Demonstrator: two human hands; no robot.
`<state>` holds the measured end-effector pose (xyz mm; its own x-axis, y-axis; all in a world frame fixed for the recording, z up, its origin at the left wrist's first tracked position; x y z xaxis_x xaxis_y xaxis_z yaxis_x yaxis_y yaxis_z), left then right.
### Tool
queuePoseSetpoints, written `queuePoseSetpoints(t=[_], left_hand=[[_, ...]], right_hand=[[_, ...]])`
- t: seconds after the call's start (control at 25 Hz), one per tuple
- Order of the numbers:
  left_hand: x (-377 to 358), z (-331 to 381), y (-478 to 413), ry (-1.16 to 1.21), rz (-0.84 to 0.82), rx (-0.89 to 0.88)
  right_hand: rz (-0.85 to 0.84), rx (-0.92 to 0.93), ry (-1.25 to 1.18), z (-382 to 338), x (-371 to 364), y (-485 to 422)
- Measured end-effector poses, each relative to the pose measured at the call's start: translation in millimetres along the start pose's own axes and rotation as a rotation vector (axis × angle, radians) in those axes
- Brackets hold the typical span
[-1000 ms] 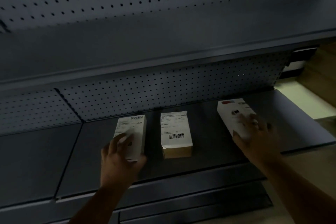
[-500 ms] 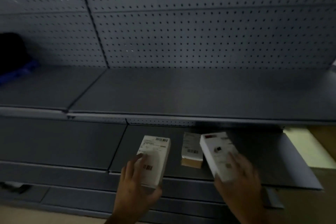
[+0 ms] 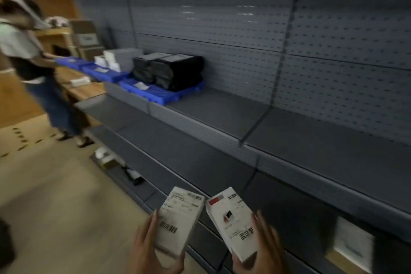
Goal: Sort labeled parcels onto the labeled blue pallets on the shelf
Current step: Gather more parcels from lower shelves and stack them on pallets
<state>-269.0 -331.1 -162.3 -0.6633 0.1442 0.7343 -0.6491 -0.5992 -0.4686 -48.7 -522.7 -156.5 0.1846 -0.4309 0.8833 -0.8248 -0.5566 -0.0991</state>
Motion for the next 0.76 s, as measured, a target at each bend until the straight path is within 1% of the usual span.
queuePoseSetpoints(t=[0.12, 0.2, 0.32, 0.44, 0.52, 0.64, 0.76], left_hand=[[65.3, -73.9, -22.8, -0.069, 0.137, 0.078], [113.9, -116.0, -46.3, -0.104, 0.232, 0.123], [179.8, -161.1, -86.1, -0.089, 0.351, 0.200], [229.7, -197.0, -134.6, -0.007, 0.409, 0.199], [254.8, -222.9, -172.1, 0.003, 0.427, 0.188], [281.9, -263.9, -230.1, 0.002, 0.453, 0.169], [304.2, -298.7, -282.4, 0.003, 0.468, 0.136]], right_hand=[[-0.009, 0.116, -0.061, -100.5, -24.4, -24.2], [0.037, 0.193, -0.115, -175.0, -31.0, -44.7], [0.085, 0.296, -0.153, -279.8, -37.8, -77.9], [0.105, 0.323, -0.221, -374.0, -33.2, -116.3], [0.113, 0.343, -0.266, -427.6, -27.6, -144.1], [0.156, 0.425, -0.263, -495.8, -21.6, -193.4], [0.211, 0.471, -0.287, -545.3, -23.4, -242.4]])
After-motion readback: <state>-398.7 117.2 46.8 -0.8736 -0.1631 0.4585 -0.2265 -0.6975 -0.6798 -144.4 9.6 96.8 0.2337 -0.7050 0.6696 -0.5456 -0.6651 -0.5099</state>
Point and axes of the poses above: each hand's wrist, its own y-axis away from the middle knuckle, its own x-axis out of the back of the hand, z = x × y, the point moved 6 cm from there along -y, towards the middle knuckle, and after that the axes turned 13 degrees about -x, right-handed, at the moved point
